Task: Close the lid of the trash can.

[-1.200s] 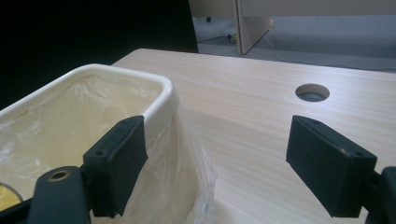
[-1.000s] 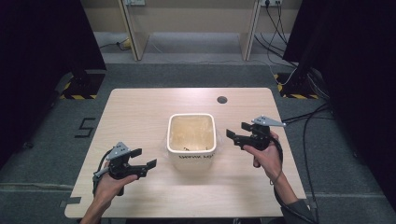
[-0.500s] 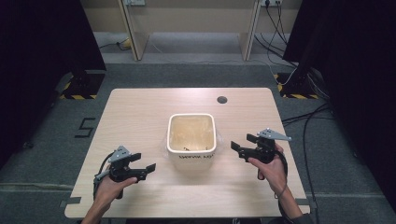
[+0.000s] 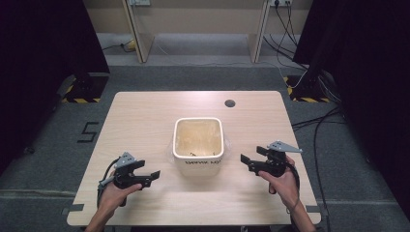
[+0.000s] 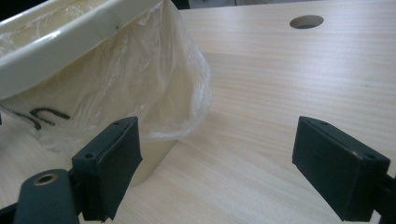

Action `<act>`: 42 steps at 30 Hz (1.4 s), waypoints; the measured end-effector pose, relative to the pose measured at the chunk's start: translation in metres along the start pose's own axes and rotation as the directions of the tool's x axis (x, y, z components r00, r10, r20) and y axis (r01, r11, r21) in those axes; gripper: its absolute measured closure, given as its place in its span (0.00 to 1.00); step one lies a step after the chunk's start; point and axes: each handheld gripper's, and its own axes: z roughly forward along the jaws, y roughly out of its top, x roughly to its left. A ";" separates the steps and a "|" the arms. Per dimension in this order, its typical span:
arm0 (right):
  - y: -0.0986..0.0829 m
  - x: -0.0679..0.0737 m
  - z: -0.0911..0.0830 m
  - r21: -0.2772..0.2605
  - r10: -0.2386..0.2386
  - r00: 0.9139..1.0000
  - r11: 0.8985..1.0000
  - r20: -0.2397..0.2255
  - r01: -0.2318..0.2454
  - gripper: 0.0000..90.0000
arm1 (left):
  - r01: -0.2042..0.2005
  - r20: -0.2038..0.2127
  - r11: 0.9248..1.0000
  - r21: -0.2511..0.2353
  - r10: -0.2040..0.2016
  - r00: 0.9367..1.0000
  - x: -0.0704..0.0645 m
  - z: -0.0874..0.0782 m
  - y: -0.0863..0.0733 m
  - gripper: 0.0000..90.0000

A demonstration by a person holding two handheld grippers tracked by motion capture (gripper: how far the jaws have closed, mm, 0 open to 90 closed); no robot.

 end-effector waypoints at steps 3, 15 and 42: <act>-0.005 0.000 -0.002 0.013 -0.001 1.000 1.000 0.002 0.001 0.17 | 0.003 -0.015 1.000 0.025 -0.003 1.000 0.002 0.001 -0.003 0.18; -0.022 0.004 -0.009 0.092 0.015 1.000 0.996 0.016 -0.016 0.17 | -0.006 -0.037 0.997 0.074 0.009 0.999 0.007 0.004 -0.007 0.18; -0.060 0.005 -0.026 0.303 -0.045 0.993 0.953 0.109 0.010 0.17 | -0.112 -0.087 0.977 0.182 0.129 0.988 0.007 0.012 -0.024 0.15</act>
